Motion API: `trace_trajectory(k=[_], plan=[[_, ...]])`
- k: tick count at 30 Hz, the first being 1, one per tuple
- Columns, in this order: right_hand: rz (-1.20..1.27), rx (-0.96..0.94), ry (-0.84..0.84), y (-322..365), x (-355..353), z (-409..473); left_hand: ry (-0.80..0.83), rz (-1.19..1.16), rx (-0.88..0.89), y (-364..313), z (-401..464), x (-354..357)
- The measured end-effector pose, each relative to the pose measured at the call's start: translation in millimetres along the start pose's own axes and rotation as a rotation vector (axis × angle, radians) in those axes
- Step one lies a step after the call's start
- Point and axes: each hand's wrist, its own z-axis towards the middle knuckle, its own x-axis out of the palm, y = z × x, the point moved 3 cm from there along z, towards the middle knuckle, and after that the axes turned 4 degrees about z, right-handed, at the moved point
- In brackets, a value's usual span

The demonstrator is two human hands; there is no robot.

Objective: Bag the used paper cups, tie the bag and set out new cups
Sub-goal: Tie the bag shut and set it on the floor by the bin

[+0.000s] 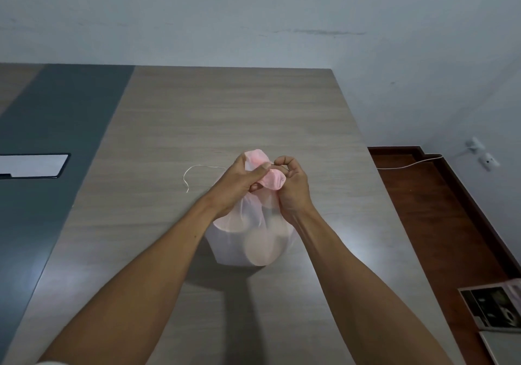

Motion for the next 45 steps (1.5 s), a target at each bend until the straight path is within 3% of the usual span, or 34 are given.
trace_trajectory(k=[3,7,11,14,18,21,25,28,30,33,35,40,45], plan=[[-0.109,-0.033,0.069,1.8,5.9,-3.2,-0.035,0.002,-0.04,0.2,2.6,-2.4],[-0.254,-0.036,0.151,7.4,10.7,-5.2,-0.248,-0.127,-0.185,6.7,6.9,-4.5],[-0.251,-0.024,0.312,8.3,15.5,-11.7,-0.427,-0.127,-0.147,2.9,3.3,-4.2],[-0.354,-0.166,0.25,9.3,17.1,-11.8,-0.428,-0.063,-0.082,2.0,-0.7,0.7],[-0.336,-0.229,0.016,11.3,10.7,-0.7,-0.327,-0.023,0.075,3.9,-6.2,8.0],[-0.348,-0.162,-0.098,15.1,3.0,13.5,-0.229,0.264,0.286,11.1,-17.0,9.3],[-0.475,-0.084,-0.098,19.3,0.8,22.8,-0.295,1.1,0.556,11.4,-29.3,1.9],[-0.642,-0.113,-0.047,20.7,2.3,21.6,-0.349,1.294,0.539,5.3,-29.0,1.8],[-0.779,-0.187,0.031,20.9,4.5,17.5,-0.323,1.222,0.348,5.9,-21.9,-1.2],[-0.959,-0.328,0.132,18.5,9.6,9.5,-0.05,0.511,-0.038,10.2,-14.3,-6.5],[-0.989,-0.327,0.138,16.1,12.4,3.8,0.003,0.218,-0.127,8.5,-14.1,-9.2],[-0.761,-0.17,0.188,21.6,3.4,-13.0,-0.061,0.221,-0.079,10.2,-9.0,-24.0],[-1.053,-0.132,0.338,19.9,-5.3,-18.2,-0.139,0.197,-0.124,12.9,-2.6,-29.9]])
